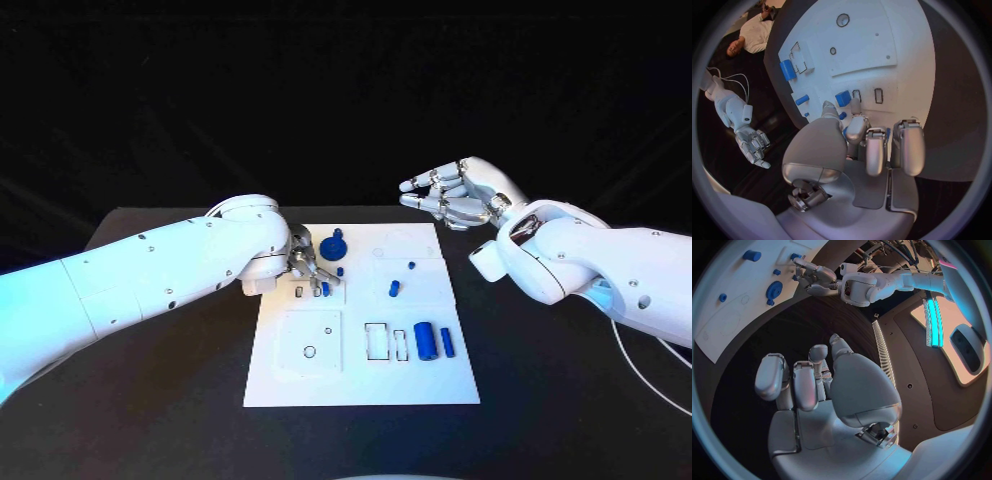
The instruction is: Assemble the parts on the task board
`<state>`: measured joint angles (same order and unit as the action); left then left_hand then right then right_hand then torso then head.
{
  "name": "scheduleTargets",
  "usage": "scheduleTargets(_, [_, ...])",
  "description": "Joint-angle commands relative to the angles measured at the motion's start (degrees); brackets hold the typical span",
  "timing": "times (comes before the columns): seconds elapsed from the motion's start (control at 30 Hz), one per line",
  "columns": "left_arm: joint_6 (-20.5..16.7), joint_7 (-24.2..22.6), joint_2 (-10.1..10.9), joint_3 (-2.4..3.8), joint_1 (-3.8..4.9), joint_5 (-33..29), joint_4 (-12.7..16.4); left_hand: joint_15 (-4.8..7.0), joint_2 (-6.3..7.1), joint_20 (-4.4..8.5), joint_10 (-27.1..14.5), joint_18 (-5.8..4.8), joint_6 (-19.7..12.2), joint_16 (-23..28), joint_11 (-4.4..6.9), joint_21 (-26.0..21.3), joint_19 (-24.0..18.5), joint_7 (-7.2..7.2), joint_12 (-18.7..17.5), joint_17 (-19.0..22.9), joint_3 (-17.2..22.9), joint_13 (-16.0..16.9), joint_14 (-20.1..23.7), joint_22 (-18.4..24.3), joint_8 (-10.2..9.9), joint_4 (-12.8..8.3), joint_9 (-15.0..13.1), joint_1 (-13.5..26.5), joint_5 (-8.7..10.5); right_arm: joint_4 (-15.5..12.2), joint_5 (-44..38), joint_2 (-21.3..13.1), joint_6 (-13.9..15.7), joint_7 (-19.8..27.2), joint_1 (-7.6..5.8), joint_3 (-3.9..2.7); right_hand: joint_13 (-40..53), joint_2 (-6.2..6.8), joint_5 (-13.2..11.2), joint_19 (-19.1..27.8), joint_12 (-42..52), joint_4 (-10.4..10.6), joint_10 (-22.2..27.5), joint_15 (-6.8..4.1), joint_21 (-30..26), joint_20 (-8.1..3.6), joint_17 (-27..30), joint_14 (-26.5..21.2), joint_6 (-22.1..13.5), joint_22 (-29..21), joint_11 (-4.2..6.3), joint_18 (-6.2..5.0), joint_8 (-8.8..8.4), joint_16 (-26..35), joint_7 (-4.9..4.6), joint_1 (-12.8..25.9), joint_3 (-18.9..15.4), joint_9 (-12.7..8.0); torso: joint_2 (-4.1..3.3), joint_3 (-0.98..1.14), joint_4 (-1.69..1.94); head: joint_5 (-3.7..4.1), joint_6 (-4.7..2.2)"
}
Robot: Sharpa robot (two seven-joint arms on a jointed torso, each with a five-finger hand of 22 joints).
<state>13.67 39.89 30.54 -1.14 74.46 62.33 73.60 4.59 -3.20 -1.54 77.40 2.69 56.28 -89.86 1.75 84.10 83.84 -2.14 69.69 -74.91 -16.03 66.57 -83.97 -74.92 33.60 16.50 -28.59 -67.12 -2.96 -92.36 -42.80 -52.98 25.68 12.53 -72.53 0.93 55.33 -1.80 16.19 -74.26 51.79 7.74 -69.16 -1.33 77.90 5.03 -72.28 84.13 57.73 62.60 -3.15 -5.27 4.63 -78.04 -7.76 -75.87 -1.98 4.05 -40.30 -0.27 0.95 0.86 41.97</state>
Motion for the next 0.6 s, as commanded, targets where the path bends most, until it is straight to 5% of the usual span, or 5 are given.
scheduleTargets(0.03, [1.0,0.3,-0.4,-0.01,-0.15,-0.7,-0.2,0.5,-0.68,0.42,0.1,-0.58,-0.5,-0.1,-0.05,0.1,2.3,-0.15,0.0,-15.1,-0.3,0.0,-6.0,-6.4,0.3,0.1,-0.2,-0.1,0.27,0.1,-1.7,0.1,-0.9,-0.5,0.04,0.0,-0.1,-0.18,0.2,0.3,-0.3,-0.1,0.3,0.04,-0.4,-0.06,0.1,2.3,0.0,0.0,0.18,-0.46,0.2,0.2,-0.24,-0.4,-0.4,0.0,-0.01,-0.04,0.04,-0.1,0.24])
scheduleTargets(0.6, [1.1,0.4,-1.2,-0.01,-0.31,-1.0,-1.1,0.5,-1.9,0.41,0.1,-0.63,-1.4,-0.1,-0.05,0.3,2.3,-0.14,0.0,-15.1,0.0,0.2,-6.0,-6.7,1.2,-0.2,-1.8,-2.4,0.26,0.5,-2.1,0.7,-1.4,-0.9,0.11,0.03,0.0,-0.28,0.4,0.4,-0.2,-0.1,0.3,0.03,-0.4,-0.06,0.2,2.2,0.0,-0.1,0.19,-0.48,0.21,0.3,-0.24,-0.5,-0.4,0.0,-0.01,-0.03,0.09,-0.13,0.43])
